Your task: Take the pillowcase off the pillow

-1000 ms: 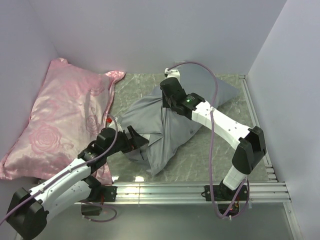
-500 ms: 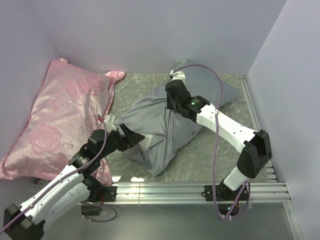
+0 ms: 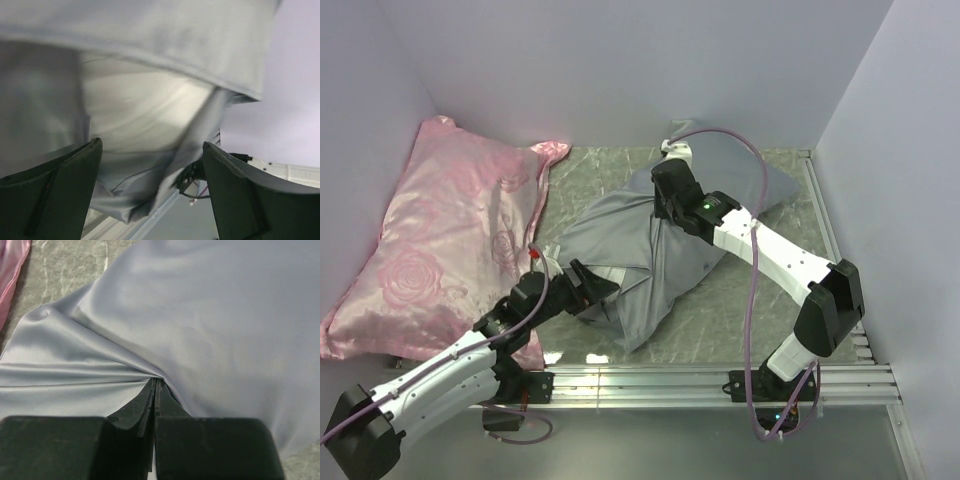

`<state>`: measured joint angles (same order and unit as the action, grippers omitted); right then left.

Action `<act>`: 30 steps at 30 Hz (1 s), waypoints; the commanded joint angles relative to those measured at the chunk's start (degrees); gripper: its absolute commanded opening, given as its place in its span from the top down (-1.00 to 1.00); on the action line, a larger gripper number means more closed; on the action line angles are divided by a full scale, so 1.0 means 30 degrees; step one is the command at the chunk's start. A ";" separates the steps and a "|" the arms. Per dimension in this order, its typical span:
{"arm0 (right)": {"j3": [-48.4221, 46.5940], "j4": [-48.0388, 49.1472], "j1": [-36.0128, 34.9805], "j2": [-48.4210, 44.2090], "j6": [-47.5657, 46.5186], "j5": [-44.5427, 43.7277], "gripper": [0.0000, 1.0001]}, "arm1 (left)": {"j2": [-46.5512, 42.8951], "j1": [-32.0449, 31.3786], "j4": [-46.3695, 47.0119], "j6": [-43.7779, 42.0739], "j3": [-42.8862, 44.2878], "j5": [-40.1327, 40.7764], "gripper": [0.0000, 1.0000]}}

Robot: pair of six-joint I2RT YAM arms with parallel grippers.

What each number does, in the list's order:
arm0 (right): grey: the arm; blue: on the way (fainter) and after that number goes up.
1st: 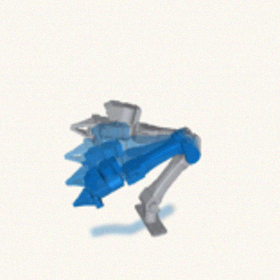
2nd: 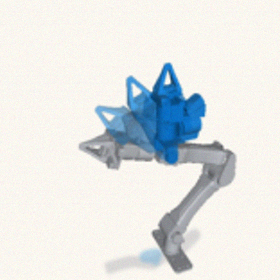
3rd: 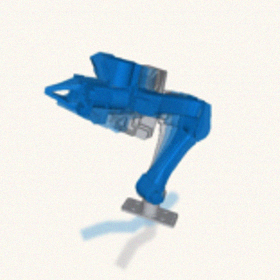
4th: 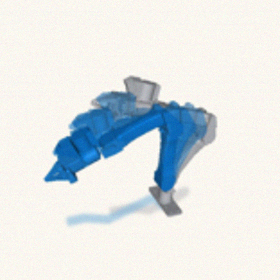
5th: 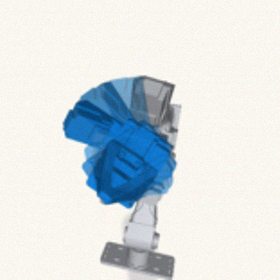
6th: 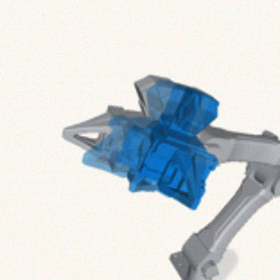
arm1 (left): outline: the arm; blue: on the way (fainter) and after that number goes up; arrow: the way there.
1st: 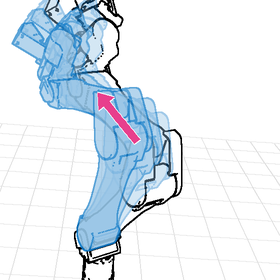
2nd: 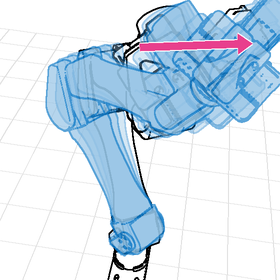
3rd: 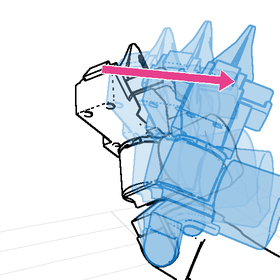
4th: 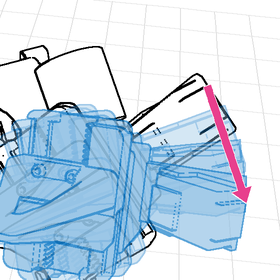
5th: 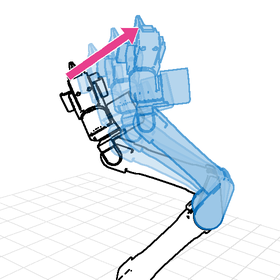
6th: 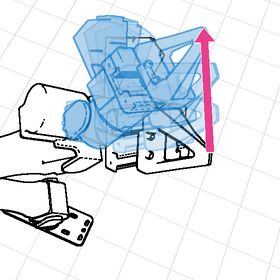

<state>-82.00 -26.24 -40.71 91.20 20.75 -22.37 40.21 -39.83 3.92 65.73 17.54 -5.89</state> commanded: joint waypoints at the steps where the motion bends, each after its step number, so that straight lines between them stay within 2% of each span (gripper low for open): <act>1: 0.0115 0.0426 0.0620 -0.1044 0.0055 -0.1098 1.00 | -0.0714 -0.0256 0.1329 0.1261 -0.1329 0.1317 -0.76; 5: 0.0145 0.0426 0.0737 -0.1190 0.0055 -0.1156 1.00 | -0.0805 -0.0315 0.1941 0.1118 -0.2272 0.1934 -0.93; 8: 0.0174 0.0309 0.0737 -0.1307 0.0055 -0.1273 1.00 | -0.0512 -0.0286 0.2354 0.0678 -0.2215 0.2572 -0.96; 15: 0.0905 0.0338 0.0825 -0.1834 0.0084 -0.1157 0.99 | -0.0863 -0.0286 0.1245 -0.0260 -0.0517 0.2578 -0.92; 20: 0.1229 0.0485 0.0825 -0.2069 0.0172 -0.1069 0.99 | -0.1097 -0.0287 0.1299 -0.0320 0.0246 0.1527 -0.90; 26: 0.1287 0.0514 0.0826 -0.2070 0.0172 -0.1039 0.99 | 0.0746 -0.0286 0.0948 -0.0233 0.1096 0.1436 -0.91; 30: 0.1374 0.0543 0.0826 -0.2098 0.0172 -0.1098 0.99 | 0.1420 -0.0520 0.0569 -0.0056 0.1214 0.1904 -0.99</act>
<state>-78.39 -26.17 -39.31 87.44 21.21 -22.65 43.62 -40.77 5.72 65.67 18.90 -0.34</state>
